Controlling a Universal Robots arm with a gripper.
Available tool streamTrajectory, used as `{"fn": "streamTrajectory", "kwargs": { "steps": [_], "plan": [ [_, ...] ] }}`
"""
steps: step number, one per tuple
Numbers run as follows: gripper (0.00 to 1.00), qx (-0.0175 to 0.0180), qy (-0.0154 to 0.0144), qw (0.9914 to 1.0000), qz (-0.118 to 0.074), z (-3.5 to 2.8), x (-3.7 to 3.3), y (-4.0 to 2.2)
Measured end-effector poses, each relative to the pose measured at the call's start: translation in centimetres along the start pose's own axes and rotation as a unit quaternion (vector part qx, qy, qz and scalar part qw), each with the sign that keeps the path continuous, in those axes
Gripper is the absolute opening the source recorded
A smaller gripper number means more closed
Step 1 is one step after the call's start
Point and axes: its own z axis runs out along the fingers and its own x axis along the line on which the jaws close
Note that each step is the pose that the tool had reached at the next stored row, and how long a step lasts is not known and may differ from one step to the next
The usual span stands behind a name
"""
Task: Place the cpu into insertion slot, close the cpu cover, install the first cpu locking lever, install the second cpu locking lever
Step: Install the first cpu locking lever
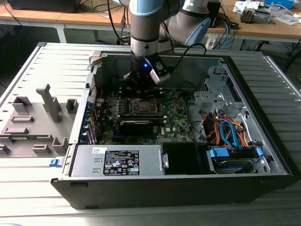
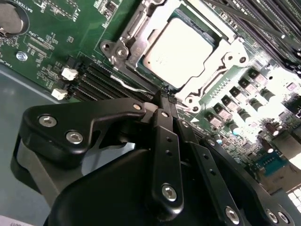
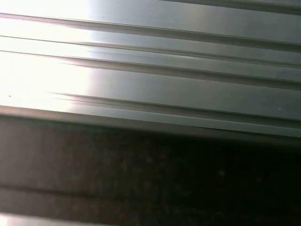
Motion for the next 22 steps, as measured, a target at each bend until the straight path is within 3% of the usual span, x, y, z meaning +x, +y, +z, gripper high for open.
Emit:
{"fn": "streamTrajectory", "kwargs": {
  "steps": [4,20,22],
  "plan": [
    [0.11,0.0,0.0,0.99997,-0.007,0.26,-0.73,-0.08],
    [0.11,0.0018,0.0003,0.99965,-0.026,0.62,-2.38,-0.26],
    [0.11,0.0017,0.0006,0.99956,-0.029,0.68,-2.96,-0.33]
  ]
}}
